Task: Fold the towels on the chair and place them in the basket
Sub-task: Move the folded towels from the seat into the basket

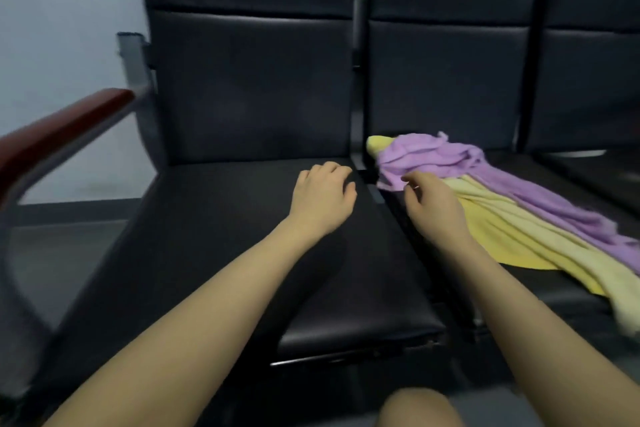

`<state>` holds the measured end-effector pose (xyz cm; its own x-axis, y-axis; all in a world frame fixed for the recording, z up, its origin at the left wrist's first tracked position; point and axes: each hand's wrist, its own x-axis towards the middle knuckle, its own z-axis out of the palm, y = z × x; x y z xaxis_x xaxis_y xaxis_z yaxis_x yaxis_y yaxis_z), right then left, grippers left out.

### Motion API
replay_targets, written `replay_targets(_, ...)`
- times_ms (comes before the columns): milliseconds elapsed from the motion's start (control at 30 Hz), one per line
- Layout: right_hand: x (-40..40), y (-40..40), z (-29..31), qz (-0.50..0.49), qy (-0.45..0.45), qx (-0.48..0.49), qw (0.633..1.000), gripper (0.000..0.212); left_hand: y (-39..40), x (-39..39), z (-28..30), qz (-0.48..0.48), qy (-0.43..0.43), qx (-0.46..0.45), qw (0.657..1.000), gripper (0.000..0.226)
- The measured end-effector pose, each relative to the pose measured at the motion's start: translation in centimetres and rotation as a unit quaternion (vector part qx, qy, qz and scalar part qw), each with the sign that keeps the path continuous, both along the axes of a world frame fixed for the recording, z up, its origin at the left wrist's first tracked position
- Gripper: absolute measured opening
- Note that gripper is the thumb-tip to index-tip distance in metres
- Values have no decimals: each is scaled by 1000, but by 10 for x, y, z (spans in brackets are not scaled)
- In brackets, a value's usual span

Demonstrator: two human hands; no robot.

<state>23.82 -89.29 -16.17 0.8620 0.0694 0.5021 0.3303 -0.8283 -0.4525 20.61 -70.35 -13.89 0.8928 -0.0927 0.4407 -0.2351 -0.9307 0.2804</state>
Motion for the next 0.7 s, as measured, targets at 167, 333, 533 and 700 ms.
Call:
replay_targets(167,44,-82,-22,-83,31,-39,995,26,-86,68,-12,-59,29,23,998,36)
replay_targets(333,92,-143,-40,-169,51,-105,979,30,-149,130,-28,-116,50,50,991,37)
replay_targets(533,144,-197,-54,-269,74,-103,955,32,-214,184,-43,-162,81,77,980,41)
replay_targets(700,158,-213,-62,-278,74,-12,958,21,-250,214,-55,-205,108,83,969,42)
